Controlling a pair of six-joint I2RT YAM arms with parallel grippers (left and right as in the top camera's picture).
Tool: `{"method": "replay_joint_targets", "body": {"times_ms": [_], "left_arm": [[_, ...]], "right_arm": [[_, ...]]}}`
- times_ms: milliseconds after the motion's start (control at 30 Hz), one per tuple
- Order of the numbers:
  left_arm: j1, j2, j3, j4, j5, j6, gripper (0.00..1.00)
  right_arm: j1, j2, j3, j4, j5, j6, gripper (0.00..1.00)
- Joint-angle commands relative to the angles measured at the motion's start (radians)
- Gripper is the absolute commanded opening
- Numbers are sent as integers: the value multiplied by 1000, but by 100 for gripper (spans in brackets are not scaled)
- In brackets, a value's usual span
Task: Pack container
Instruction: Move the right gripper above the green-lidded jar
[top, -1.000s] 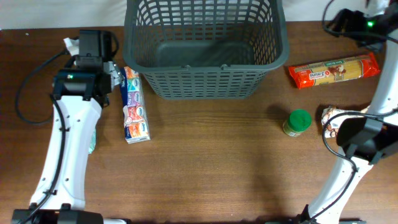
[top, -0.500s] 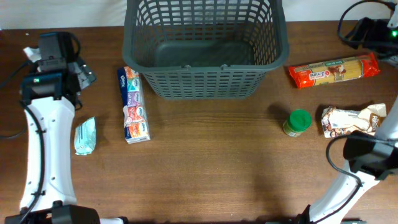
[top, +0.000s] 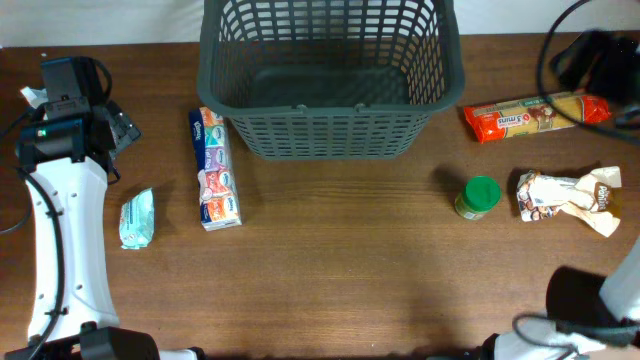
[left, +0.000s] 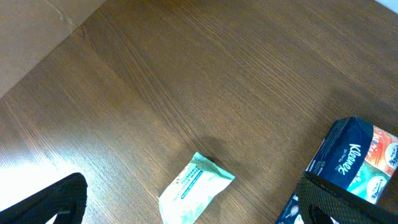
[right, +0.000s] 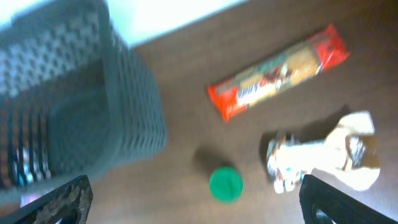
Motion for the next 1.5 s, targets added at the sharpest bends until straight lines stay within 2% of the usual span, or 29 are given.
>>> {"method": "replay_joint_targets", "body": {"times_ms": [0, 67, 367, 500, 700, 1067, 1467], "left_arm": [[4, -13, 13, -2, 7, 9, 100], [4, -13, 13, -2, 7, 9, 99], [4, -13, 13, -2, 7, 9, 100], [4, -13, 13, -2, 8, 9, 100], [4, -13, 13, -2, 8, 9, 100], [4, -13, 13, -2, 8, 9, 99], [4, -13, 13, -2, 8, 9, 100]], "right_arm": [[35, -14, -166, -7, 37, -48, 99], [44, -28, -276, -7, 42, -64, 99], [43, -27, -472, 42, 53, -142, 99], [43, -19, -504, 85, 54, -142, 99], [43, 30, -554, 121, 155, -176, 99], [51, 197, -621, 182, 142, -190, 99], [159, 212, -727, 177, 138, -187, 99]]}}
